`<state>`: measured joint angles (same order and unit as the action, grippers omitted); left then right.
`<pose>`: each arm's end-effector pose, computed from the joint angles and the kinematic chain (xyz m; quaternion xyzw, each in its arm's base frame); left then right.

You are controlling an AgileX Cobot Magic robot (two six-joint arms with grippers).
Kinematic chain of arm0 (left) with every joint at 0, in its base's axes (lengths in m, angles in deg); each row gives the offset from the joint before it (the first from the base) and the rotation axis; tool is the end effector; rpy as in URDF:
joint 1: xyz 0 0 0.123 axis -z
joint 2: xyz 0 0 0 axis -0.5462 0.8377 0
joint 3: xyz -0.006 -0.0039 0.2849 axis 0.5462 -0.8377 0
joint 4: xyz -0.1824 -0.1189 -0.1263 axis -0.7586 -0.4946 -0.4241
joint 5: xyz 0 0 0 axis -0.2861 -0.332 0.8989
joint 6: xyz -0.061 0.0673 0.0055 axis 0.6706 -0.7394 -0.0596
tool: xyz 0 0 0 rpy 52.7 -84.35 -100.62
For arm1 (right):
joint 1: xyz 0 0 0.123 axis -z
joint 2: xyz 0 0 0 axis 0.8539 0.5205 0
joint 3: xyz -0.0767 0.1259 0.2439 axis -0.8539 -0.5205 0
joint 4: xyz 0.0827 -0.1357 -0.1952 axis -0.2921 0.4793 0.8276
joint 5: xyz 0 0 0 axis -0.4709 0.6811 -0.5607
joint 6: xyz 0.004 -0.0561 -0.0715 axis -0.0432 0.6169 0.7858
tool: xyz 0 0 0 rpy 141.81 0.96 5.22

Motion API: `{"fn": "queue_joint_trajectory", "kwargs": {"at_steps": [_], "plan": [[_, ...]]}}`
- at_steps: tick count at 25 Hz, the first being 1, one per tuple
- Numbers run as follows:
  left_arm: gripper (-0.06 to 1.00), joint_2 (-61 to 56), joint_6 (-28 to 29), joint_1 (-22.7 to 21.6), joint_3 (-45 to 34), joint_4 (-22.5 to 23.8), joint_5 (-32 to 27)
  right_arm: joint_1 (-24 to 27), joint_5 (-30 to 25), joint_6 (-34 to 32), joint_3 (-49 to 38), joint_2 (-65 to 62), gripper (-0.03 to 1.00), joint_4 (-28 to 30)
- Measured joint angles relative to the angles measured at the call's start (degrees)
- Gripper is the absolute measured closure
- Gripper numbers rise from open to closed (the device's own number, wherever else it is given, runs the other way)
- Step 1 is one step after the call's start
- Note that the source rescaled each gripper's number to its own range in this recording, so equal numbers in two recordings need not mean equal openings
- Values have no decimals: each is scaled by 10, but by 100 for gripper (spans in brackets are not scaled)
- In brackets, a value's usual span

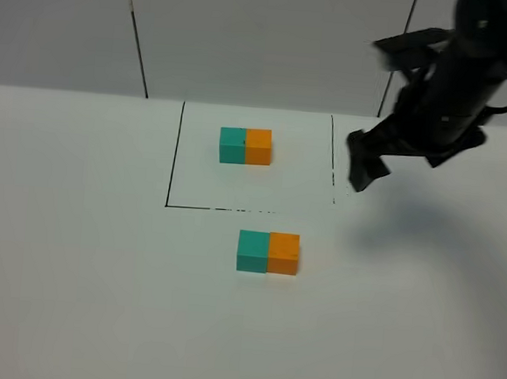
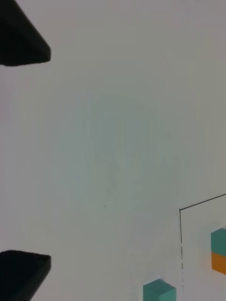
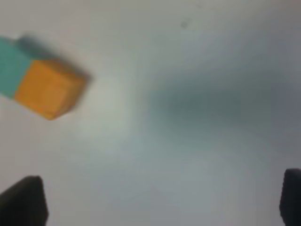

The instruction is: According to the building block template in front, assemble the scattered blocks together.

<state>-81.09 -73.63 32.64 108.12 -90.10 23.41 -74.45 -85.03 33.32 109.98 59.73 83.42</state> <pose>-0.0060 -0.0098 0.2808 0.0350 0.8435 -0.0369 0.5347 0.3957 0.1180 0.2833 -0.2125 0.9668 0.0397 0.1363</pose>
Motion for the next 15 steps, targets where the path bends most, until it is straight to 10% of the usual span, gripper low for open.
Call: {"fn": "queue_joint_trajectory", "kwargs": {"at_steps": [7,15], "plan": [[27,0,0,0,0,0,0,122,147,-68,-274,-213,-3,1],[27,0,0,0,0,0,0,149,158,-88,-531,-537,-3,-5]]}}
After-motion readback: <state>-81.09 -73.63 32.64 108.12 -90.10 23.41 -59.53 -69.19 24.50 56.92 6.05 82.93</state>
